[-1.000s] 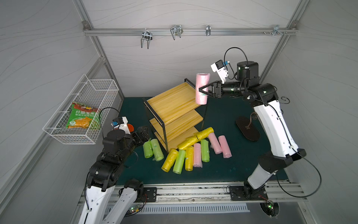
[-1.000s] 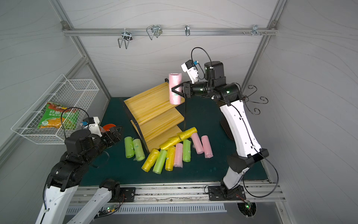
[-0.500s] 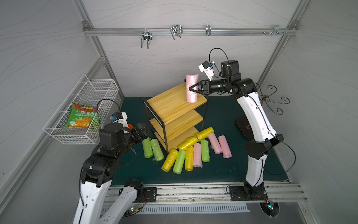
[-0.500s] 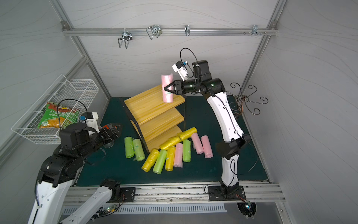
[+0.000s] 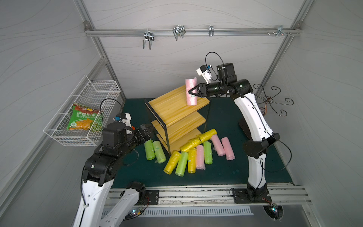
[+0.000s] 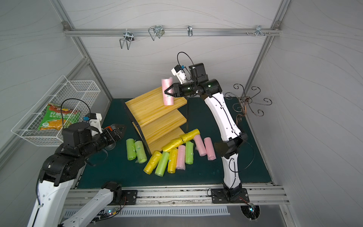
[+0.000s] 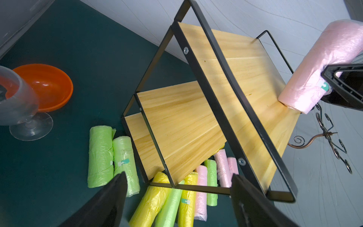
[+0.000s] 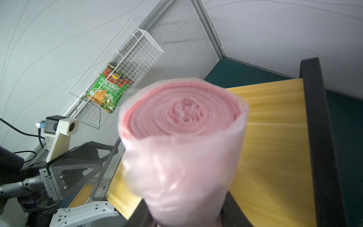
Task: Sort the rolls of trash bags by color and place them on the shelf
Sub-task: Place the roll of trash bags on the shelf.
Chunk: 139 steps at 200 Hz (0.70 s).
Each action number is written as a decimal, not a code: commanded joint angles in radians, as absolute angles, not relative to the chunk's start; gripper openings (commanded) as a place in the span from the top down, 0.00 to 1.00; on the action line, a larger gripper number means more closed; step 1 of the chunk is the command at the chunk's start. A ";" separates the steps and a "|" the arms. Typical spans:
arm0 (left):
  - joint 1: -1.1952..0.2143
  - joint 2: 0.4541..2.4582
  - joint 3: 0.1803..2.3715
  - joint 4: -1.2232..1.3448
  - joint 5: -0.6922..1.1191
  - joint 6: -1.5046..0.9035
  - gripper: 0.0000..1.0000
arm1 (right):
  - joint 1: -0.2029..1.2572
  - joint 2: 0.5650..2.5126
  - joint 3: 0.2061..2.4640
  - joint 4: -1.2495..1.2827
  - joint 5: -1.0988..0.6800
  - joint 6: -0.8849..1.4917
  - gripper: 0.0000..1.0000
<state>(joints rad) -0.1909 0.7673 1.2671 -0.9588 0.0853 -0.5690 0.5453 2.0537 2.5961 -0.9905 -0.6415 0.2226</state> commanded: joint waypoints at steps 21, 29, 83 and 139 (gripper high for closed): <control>-0.193 0.785 1.370 -0.988 0.080 -0.533 0.13 | 0.552 2.000 2.515 -1.002 -0.790 0.278 1.00; -0.193 0.791 1.393 -1.002 0.075 -0.519 0.13 | 0.551 1.997 2.510 -0.986 -0.851 0.300 1.00; -0.193 0.904 1.680 -1.081 0.152 -0.382 0.01 | 0.581 2.002 2.487 -0.948 -1.054 0.375 1.00; -0.204 1.072 1.872 -1.039 0.409 -0.404 0.01 | 0.653 2.039 2.505 -0.977 -1.006 0.366 1.00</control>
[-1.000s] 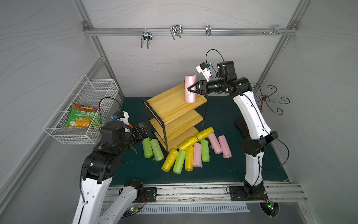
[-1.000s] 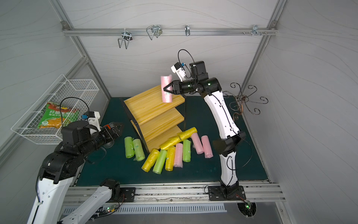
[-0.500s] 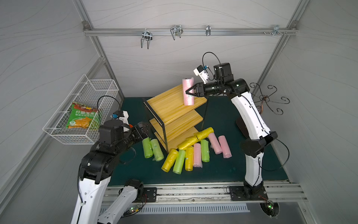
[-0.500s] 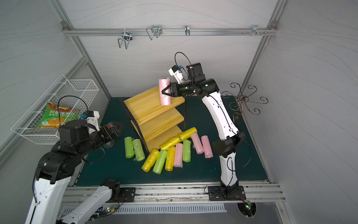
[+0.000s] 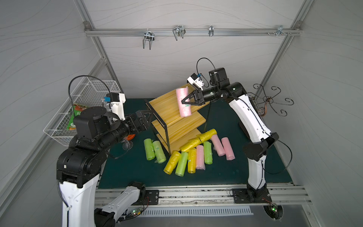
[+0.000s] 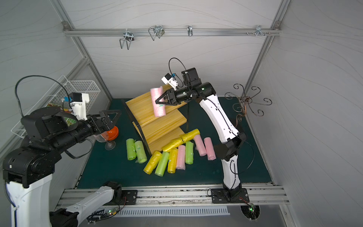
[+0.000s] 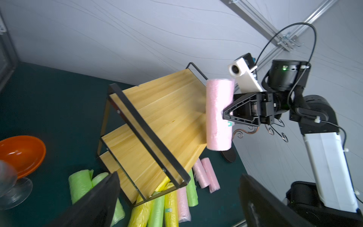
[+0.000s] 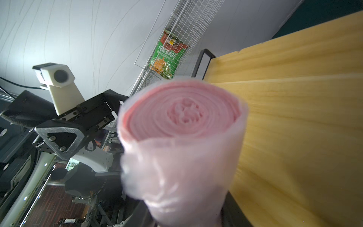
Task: Sort the rolls of trash bags by color and place them on the shelf
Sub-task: Place the roll of trash bags on the shelf.
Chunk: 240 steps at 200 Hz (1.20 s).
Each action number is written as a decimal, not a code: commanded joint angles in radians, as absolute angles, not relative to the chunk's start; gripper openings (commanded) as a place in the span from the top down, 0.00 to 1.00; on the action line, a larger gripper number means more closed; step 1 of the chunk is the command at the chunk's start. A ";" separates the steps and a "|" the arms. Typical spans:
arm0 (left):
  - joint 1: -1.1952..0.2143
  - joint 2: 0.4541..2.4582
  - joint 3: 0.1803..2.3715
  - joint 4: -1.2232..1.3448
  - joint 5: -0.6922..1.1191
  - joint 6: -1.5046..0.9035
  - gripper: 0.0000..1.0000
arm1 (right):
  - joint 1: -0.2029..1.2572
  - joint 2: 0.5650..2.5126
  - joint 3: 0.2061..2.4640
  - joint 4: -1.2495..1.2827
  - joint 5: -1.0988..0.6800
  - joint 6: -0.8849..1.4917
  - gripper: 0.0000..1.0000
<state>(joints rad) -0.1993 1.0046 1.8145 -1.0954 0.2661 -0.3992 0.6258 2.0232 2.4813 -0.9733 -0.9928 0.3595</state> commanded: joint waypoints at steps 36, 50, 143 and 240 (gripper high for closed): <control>-0.204 1.078 1.852 -0.967 0.447 -0.463 0.01 | 0.692 2.087 2.564 -1.027 -0.914 0.361 0.86; -0.204 1.072 1.795 -0.946 0.448 -0.480 0.01 | 0.705 2.096 2.566 -1.030 -0.865 0.362 0.81; -0.204 1.103 1.754 -0.953 0.407 -0.485 0.01 | 0.718 2.108 2.572 -1.021 -0.634 0.382 0.41; -0.204 1.161 1.804 -1.022 0.359 -0.432 0.01 | 0.700 1.995 2.566 -0.978 -0.493 0.339 0.21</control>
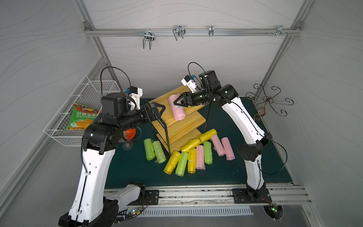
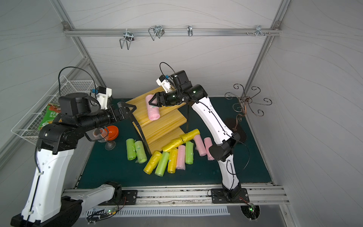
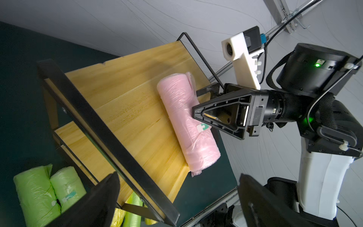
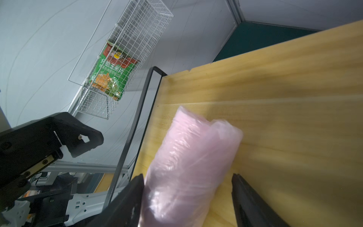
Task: Sort the rolls of trash bags by color and place them on the shelf
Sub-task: Place the roll of trash bags on the shelf.
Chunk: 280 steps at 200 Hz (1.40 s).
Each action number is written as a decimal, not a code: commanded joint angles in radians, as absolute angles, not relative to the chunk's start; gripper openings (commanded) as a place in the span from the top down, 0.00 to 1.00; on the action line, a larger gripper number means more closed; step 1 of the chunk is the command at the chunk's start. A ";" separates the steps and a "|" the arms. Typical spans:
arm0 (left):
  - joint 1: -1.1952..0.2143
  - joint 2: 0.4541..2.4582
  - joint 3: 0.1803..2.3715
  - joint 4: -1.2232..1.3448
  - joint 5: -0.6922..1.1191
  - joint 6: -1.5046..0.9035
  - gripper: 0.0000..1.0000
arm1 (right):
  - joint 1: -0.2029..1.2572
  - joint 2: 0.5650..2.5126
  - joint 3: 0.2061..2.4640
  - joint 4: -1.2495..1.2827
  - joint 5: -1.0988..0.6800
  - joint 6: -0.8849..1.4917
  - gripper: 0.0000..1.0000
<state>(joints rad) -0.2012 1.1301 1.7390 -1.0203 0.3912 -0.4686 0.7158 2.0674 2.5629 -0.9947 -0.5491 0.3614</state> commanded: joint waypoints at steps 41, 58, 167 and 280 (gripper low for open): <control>-0.203 1.349 2.132 -1.246 0.343 -0.421 0.01 | 0.670 1.849 2.432 -0.935 -0.388 0.336 0.20; -0.202 1.433 2.243 -1.304 0.349 -0.440 0.01 | 0.670 1.742 2.308 -0.910 -0.275 0.321 0.21; -0.331 1.291 1.961 -0.950 0.357 -0.502 0.23 | 0.312 1.071 1.331 -0.966 0.005 0.279 0.24; -0.331 0.752 1.351 -0.709 0.205 -0.588 0.16 | 0.209 1.208 0.929 -0.933 -0.023 0.433 0.33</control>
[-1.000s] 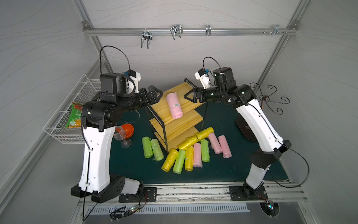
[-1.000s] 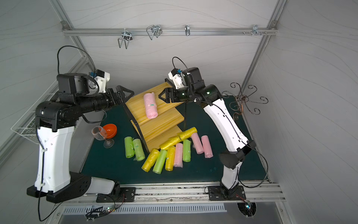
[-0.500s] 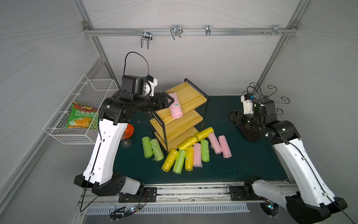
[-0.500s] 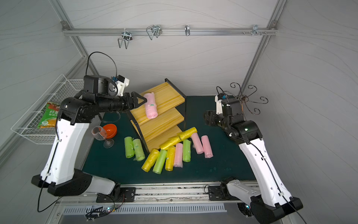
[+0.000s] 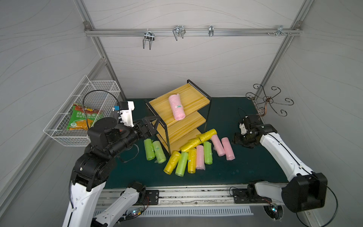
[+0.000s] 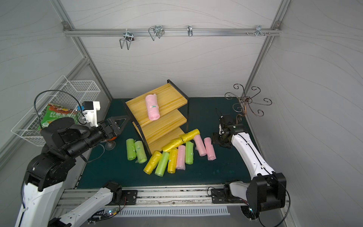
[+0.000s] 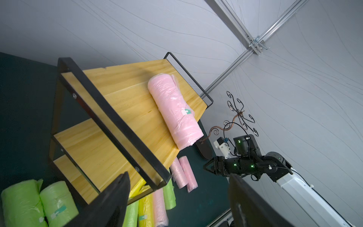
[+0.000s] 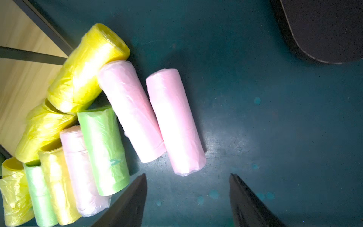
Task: Sort the rolls of trash bags by color and place them on the shelf
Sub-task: Place the roll of trash bags on the shelf, then pick up the roll of trash bags from the center of the board.
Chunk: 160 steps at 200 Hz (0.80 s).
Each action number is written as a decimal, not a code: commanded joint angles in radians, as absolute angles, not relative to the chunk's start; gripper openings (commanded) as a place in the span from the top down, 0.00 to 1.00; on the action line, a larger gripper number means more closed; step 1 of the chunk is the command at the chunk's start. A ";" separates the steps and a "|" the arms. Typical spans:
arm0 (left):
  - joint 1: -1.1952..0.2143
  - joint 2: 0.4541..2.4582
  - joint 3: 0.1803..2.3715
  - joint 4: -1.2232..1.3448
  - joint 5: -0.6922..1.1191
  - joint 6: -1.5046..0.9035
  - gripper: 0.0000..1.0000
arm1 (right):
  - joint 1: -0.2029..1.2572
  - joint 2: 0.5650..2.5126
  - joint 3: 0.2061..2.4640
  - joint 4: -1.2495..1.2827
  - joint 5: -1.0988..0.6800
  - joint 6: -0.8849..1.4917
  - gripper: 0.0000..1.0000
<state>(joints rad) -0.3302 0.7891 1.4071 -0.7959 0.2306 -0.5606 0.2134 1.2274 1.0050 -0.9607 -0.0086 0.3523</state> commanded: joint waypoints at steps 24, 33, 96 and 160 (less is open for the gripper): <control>-0.331 0.715 1.284 -0.705 0.206 -0.597 0.14 | 0.207 1.230 0.852 -0.883 -0.083 0.487 0.39; -0.330 0.709 1.269 -0.703 0.212 -0.603 0.14 | 0.208 1.220 0.820 -0.855 -0.096 0.518 0.39; -0.330 0.683 1.212 -0.709 0.242 -0.597 0.13 | 0.209 1.118 0.646 -0.681 -0.100 0.636 0.34; -0.331 0.664 1.169 -0.698 0.244 -0.597 0.12 | 0.212 1.277 0.653 -0.583 -0.074 0.615 0.31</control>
